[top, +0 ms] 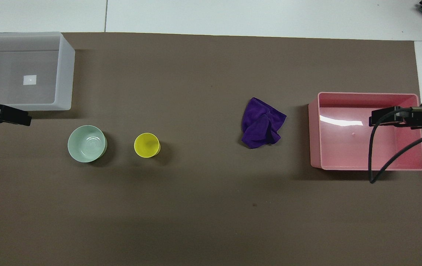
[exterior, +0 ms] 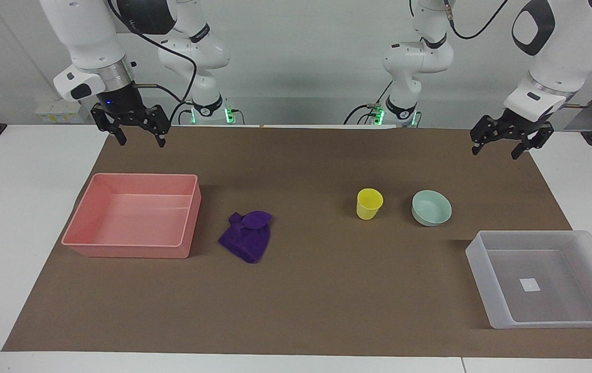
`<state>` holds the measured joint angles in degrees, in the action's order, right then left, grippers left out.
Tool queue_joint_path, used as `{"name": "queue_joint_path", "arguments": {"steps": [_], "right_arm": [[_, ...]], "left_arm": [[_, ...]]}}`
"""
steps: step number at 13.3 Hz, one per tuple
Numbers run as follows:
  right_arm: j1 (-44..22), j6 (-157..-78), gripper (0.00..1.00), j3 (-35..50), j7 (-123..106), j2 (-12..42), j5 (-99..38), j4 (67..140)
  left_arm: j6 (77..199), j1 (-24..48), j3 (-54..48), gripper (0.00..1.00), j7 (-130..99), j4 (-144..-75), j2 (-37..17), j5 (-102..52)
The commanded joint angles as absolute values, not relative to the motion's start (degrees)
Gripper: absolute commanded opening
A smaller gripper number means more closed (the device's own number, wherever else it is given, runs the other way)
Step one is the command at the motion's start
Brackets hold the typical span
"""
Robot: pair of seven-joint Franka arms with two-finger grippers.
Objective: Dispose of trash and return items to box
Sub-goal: 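Reach the right gripper to the purple cloth while the left gripper reaches the bowl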
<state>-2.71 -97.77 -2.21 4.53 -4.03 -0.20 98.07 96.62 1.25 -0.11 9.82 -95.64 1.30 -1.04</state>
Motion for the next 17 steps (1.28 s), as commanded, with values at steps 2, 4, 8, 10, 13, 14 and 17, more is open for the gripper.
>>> {"name": "queue_joint_path", "arguments": {"steps": [2, 4, 8, 10, 13, 14, 17], "right_arm": [[-2.28, -102.90, 1.00, -0.79, 2.90, -0.80, -1.58, 98.88], [-2.90, -106.51, 1.00, 0.43, 2.99, 2.18, -1.58, 98.70], [-7.98, -115.55, 1.00, 0.70, 7.63, 10.35, -1.50, 97.38], [-11.14, -119.86, 1.00, 0.79, 11.84, 14.22, -1.41, 96.86], [-14.76, -126.81, 1.00, 0.70, 15.29, 19.32, -0.79, 97.12], [-16.24, -129.26, 1.00, 0.70, 15.47, 20.81, -0.79, 97.90], [-17.67, -138.66, 1.00, 0.70, 15.03, 21.62, -0.44, 105.36]], "left_arm": [[102.82, 1.76, 0.18, 1.00, 9.23, -101.15, 1.58, 0.09], [105.10, 1.67, 0.26, 1.00, 8.97, -103.35, 0.97, 0.09], [114.50, 1.23, 0.18, 1.00, 9.32, -111.16, 0.61, 0.09], [117.84, 1.23, 0.26, 1.00, 9.23, -114.24, 0.62, 0.09], [124.08, 1.14, 0.18, 1.00, 9.49, -120.65, 0.70, 0.00], [126.45, 1.14, 0.18, 1.00, 9.49, -122.85, 0.79, 0.09], [132.60, 1.06, 0.18, 1.00, 9.14, -127.34, 0.79, -0.09]]}}
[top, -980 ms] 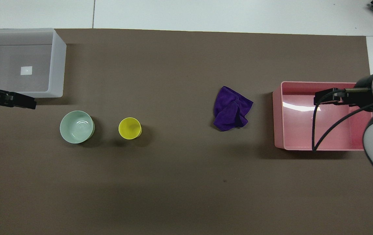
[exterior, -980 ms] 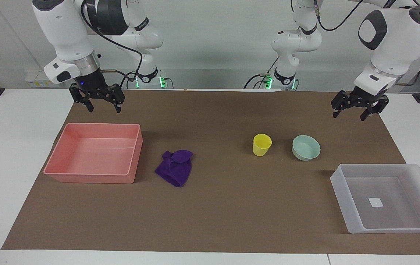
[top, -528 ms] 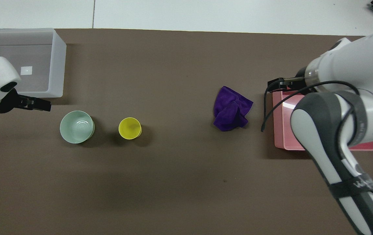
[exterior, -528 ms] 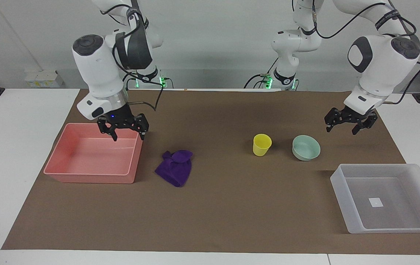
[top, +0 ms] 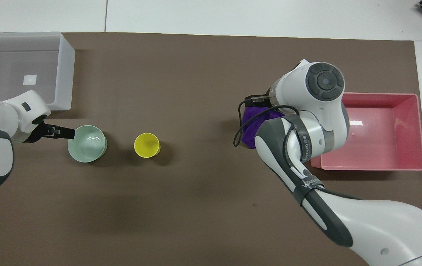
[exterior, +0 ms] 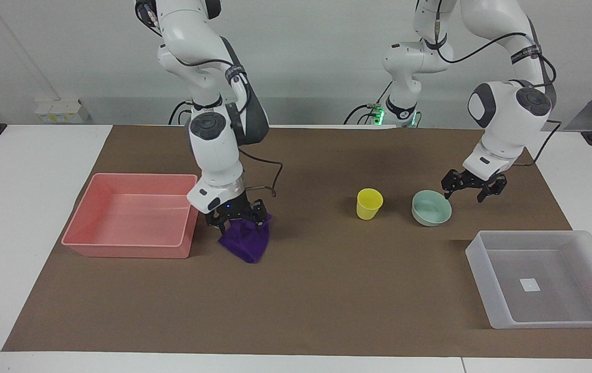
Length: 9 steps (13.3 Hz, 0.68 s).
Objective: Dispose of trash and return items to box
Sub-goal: 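Drop the purple cloth into the pink box while the left gripper grasps the bowl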
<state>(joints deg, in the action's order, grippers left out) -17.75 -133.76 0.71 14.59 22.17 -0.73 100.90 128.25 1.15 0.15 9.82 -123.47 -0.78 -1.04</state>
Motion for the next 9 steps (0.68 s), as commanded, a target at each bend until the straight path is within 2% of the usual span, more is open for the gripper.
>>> {"name": "queue_joint_path", "arguments": {"steps": [1, 5, 7, 9], "right_arm": [[-17.84, -140.08, 1.00, 0.70, 15.03, 21.62, -0.35, 106.95], [-18.20, -141.24, 1.00, 0.70, 13.72, 21.36, 0.00, 110.21], [-18.02, -141.24, 0.45, 0.70, 13.45, 21.09, 0.09, 111.61], [-17.93, -141.77, 0.00, 0.70, 13.62, 21.09, 0.00, 112.49]], "left_arm": [[134.71, 1.05, 0.18, 1.00, 9.14, -129.01, 0.79, -0.09], [139.56, 0.88, 0.18, 1.00, 9.14, -132.97, 0.70, -0.61], [141.41, 0.97, 0.18, 1.00, 9.14, -134.38, 0.70, -2.63], [142.47, 0.88, 0.18, 1.00, 8.44, -135.09, 0.70, -3.16]]}}
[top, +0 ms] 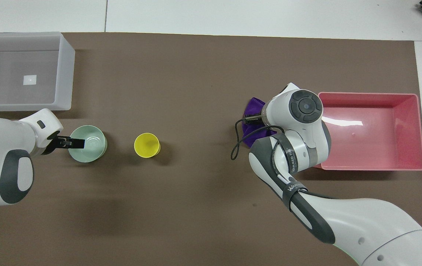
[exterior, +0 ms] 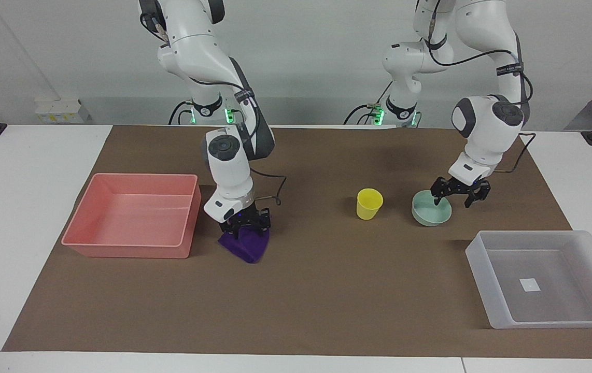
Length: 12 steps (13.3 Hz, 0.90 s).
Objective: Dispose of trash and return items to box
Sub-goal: 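Drop the purple cloth into the pink box while the left gripper grasps the bowl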
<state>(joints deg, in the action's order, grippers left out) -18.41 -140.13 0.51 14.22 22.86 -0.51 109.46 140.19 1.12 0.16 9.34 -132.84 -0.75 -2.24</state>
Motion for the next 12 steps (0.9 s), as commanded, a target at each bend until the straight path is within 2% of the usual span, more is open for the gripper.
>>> {"name": "queue_joint_path", "arguments": {"steps": [1, 4, 5, 6, 7, 8, 10, 12], "right_arm": [[-17.93, -141.59, 0.00, 0.62, 14.15, 21.09, 0.00, 112.50], [-17.40, -138.80, 0.00, 0.44, 14.59, 20.92, 0.00, 111.36], [-17.32, -136.87, 0.00, 0.35, 14.59, 20.05, 0.00, 110.40], [-17.31, -135.54, 0.00, 0.26, 14.94, 19.00, -0.17, 109.87], [-17.31, -134.22, 0.00, 0.09, 15.29, 17.16, -0.87, 109.52], [-16.36, -132.56, 0.00, 0.00, 15.90, 15.05, -0.97, 109.16], [-14.51, -127.56, 0.00, 0.00, 15.91, 10.83, -0.88, 108.20], [-12.67, -123.42, 0.00, 0.00, 15.82, 7.05, -0.62, 107.76]], "left_arm": [[142.64, 0.97, 0.18, 1.00, 7.65, -135.09, 0.70, -3.43], [142.73, 1.23, 0.18, 1.00, 6.24, -135.26, 0.18, -5.01], [142.73, 1.14, 0.09, 0.93, 6.15, -135.35, 0.18, -5.10], [142.82, 1.14, 0.17, 0.71, 5.37, -135.79, 0.26, -5.10], [142.82, 1.14, 0.18, 0.44, 4.93, -135.96, 0.26, -5.10], [142.82, 1.23, 0.18, 0.29, 4.83, -135.97, 0.26, -5.10], [142.82, 1.41, 0.18, 0.07, 4.83, -135.97, 0.26, -5.10], [142.74, 1.49, 0.18, 0.00, 4.83, -135.97, 0.26, -5.10]]}}
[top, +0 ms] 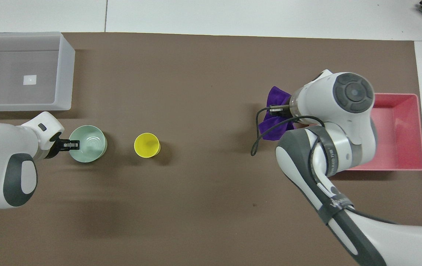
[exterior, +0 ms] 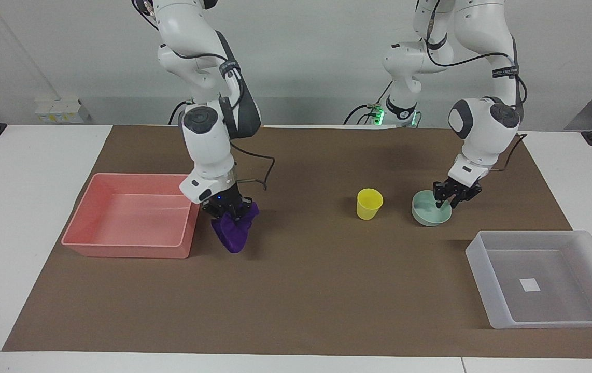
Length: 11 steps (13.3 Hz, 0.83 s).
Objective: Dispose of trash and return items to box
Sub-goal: 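Drop the purple cloth into the pink box while the left gripper grasps the bowl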
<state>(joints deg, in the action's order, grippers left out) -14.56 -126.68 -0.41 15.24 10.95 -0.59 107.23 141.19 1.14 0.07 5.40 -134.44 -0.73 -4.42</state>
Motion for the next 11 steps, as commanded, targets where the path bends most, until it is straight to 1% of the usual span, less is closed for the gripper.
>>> {"name": "queue_joint_path", "arguments": {"steps": [1, 3, 5, 8, 11], "right_arm": [[-11.26, -121.57, 0.00, -0.09, 15.21, 5.47, -0.18, 107.58], [-7.84, -120.33, 0.00, -0.09, 11.45, 3.43, 0.17, 107.58], [-2.75, -121.37, 0.00, 0.00, 2.94, 3.34, 0.18, 107.66], [2.53, -123.65, 0.00, 0.00, -3.50, 3.43, 0.18, 110.73], [6.93, -127.60, 0.00, 0.00, -8.33, 3.69, 0.09, 114.60]], "left_arm": [[142.73, 1.32, 0.18, 0.00, 4.83, -135.88, 0.26, -5.10], [142.38, 1.23, 0.18, 0.00, 4.83, -135.35, 0.18, -5.10], [141.07, 0.97, 0.18, 0.00, 4.83, -133.87, 0.26, -5.10], [133.18, 0.79, 0.44, 0.00, 5.36, -127.12, 0.18, -5.10], [127.10, -0.34, 0.97, 0.00, 5.45, -120.34, -0.09, -5.01]]}}
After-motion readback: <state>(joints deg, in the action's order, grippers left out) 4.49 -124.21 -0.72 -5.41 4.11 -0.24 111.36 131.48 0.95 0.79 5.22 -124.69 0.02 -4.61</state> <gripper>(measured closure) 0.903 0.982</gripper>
